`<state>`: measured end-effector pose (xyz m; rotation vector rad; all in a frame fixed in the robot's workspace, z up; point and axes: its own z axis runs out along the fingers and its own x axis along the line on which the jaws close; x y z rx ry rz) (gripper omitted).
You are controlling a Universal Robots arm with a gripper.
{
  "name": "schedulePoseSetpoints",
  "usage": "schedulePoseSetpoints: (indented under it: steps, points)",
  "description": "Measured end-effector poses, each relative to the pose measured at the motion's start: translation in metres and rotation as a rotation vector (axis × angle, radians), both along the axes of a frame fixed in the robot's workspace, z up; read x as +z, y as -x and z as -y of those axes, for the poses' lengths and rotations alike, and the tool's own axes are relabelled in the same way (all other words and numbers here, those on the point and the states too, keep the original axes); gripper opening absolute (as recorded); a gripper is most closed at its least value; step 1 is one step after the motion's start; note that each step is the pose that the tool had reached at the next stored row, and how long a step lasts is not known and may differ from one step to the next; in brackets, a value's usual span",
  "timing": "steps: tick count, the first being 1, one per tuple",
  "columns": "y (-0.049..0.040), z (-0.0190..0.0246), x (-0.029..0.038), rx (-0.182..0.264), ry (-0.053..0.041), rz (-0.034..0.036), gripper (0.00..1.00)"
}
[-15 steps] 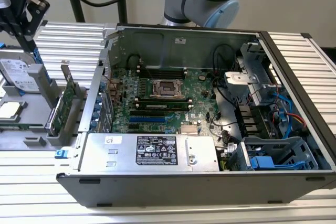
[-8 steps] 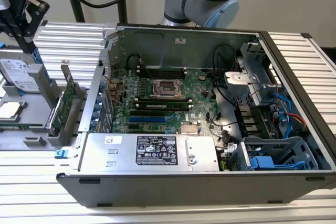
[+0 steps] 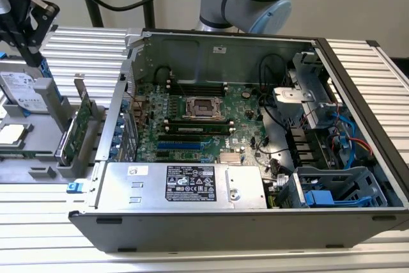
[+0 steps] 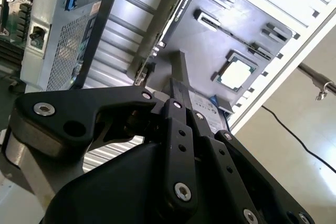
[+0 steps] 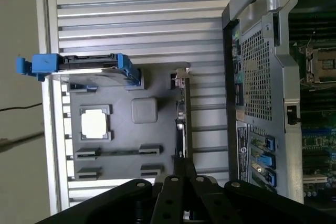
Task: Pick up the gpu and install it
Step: 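Reach for the gpu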
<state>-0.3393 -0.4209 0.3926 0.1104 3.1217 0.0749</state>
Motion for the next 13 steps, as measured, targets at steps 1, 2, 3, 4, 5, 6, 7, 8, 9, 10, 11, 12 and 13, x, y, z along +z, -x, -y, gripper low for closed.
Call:
schedulePoseSetpoints:
  steps: [1, 2, 3, 4, 5, 6, 7, 8, 9, 10, 11, 12, 13]
  points:
    - [0.0, 0.0002, 0.0, 0.0, 0.0001, -0.0001, 0.0]
    - [0.0, 0.0006, 0.0, 0.0, 0.0, 0.0, 0.0]
    - [0.0, 0.0009, 0.0, 0.0, 0.0, 0.0, 0.0]
    - [0.0, 0.001, 0.0, 0.0, 0.0, 0.0, 0.0]
    - [0.0, 0.0013, 0.0, 0.0, 0.0, 0.0, 0.0]
    - [0.0, 0.0015, 0.0, 0.0, 0.0001, 0.0, 0.0]
    - [0.0, 0.0015, 0.0, 0.0, 0.0, 0.0001, 0.0]
    - [0.0, 0.0016, 0.0, 0.0, 0.0, 0.0, 0.0]
    - [0.0, 0.0018, 0.0, 0.0, 0.0, 0.0, 0.0]
    - [-0.0001, 0.0022, 0.0, 0.0, 0.0, 0.0, 0.0]
    - [-0.0003, 0.0025, 0.0, 0.0, 0.0, 0.0, 0.0]
    - [-0.0004, 0.0028, 0.0, 0.0, 0.0, 0.0, 0.0]
    - [-0.0006, 0.0033, 0.0, 0.0, 0.0, 0.0, 0.0]
